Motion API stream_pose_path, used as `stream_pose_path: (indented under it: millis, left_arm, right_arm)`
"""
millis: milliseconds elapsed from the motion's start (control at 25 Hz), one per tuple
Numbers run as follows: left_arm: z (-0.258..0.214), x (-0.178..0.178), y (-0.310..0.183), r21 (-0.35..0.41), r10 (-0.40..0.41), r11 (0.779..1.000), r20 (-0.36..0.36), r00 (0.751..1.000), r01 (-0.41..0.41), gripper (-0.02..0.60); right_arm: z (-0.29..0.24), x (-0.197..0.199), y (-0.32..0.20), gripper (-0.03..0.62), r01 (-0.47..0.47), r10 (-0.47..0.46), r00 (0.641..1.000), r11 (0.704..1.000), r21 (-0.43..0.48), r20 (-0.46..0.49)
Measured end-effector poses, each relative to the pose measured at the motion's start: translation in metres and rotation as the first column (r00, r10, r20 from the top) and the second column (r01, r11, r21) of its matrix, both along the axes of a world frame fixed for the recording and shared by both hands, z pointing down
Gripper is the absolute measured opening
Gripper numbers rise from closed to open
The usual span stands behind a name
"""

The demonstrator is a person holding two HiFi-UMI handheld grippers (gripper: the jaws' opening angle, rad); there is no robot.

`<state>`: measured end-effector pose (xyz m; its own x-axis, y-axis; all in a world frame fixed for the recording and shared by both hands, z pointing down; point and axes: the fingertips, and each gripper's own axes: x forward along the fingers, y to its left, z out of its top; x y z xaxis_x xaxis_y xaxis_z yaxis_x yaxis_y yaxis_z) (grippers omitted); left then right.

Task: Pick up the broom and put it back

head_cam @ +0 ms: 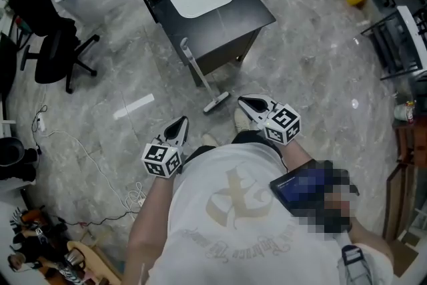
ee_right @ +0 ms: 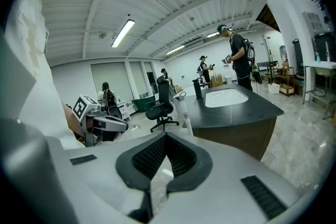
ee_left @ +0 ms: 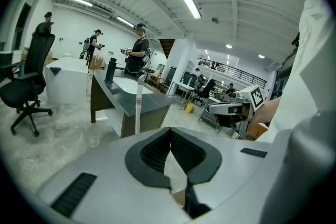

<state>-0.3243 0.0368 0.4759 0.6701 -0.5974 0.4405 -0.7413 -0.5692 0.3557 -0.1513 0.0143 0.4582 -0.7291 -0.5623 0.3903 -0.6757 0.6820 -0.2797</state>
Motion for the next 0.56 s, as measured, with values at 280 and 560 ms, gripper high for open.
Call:
stream_pose_path:
  millis: [280, 560]
  left_arm:
    - [-0.0002, -0.0059, 0.0015, 0.003, 0.009, 1.0, -0.015, 1.0, -0.009, 0.012]
    - [0.0065, -0.0055, 0.0023, -0.009, 0.027, 1.0, -0.023, 0.999, -0.027, 0.012]
  right_arm:
    - [-0.0014, -0.0071, 0.0062, 0.017, 0.003, -0.003, 1.0, 1.0, -0.001, -0.02]
    - [-0.0003, -0.0065, 0.0028, 0.017, -0.009, 0.009, 0.999, 1.0, -0.002, -0.035]
